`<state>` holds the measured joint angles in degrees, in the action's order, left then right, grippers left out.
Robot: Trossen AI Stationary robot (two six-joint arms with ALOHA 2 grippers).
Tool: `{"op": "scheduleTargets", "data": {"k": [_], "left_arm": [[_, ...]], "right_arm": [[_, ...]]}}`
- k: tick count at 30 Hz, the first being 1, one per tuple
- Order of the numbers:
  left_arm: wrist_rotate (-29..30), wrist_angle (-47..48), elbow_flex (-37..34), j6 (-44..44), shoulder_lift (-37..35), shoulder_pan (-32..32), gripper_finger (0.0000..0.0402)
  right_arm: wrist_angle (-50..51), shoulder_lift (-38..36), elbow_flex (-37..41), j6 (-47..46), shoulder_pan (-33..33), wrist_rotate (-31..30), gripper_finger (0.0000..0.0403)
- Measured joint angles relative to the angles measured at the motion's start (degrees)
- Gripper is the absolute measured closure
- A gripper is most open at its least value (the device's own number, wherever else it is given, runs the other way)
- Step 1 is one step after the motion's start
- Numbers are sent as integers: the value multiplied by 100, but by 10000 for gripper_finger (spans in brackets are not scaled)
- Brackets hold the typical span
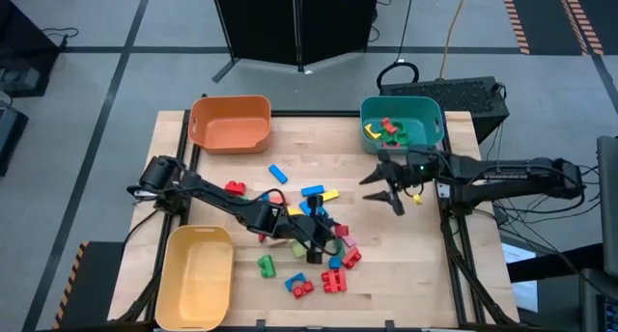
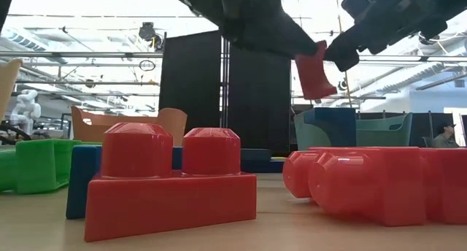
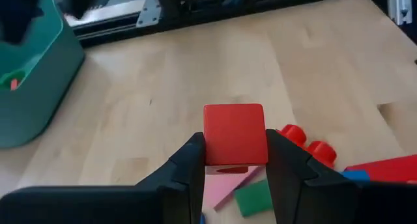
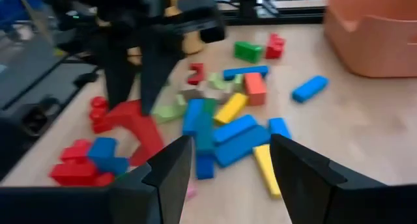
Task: Sort blocks by size
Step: Put the red arch block into the blue bin
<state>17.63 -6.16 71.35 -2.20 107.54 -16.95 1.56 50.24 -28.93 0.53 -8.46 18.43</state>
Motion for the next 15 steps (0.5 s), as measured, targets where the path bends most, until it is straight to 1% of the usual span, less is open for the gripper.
{"op": "scheduleTargets", "data": {"k": [6,8,10,12,15], "left_arm": [[-5,-287,0,-248,-42,-7,294],[131,-354,0,-270,-51,-7,294],[232,-417,0,-268,-51,-7,294],[262,-514,0,-266,-51,-3,294],[382,-590,11,-182,-51,4,294]], "right_arm": [[-14,59,0,-315,600,-71,206],[-12,99,2,-415,841,-485,206],[2,129,1,-555,1097,-1167,206],[-31,205,2,-580,1342,-1707,206],[-101,311,2,-596,1670,-2232,206]]}}
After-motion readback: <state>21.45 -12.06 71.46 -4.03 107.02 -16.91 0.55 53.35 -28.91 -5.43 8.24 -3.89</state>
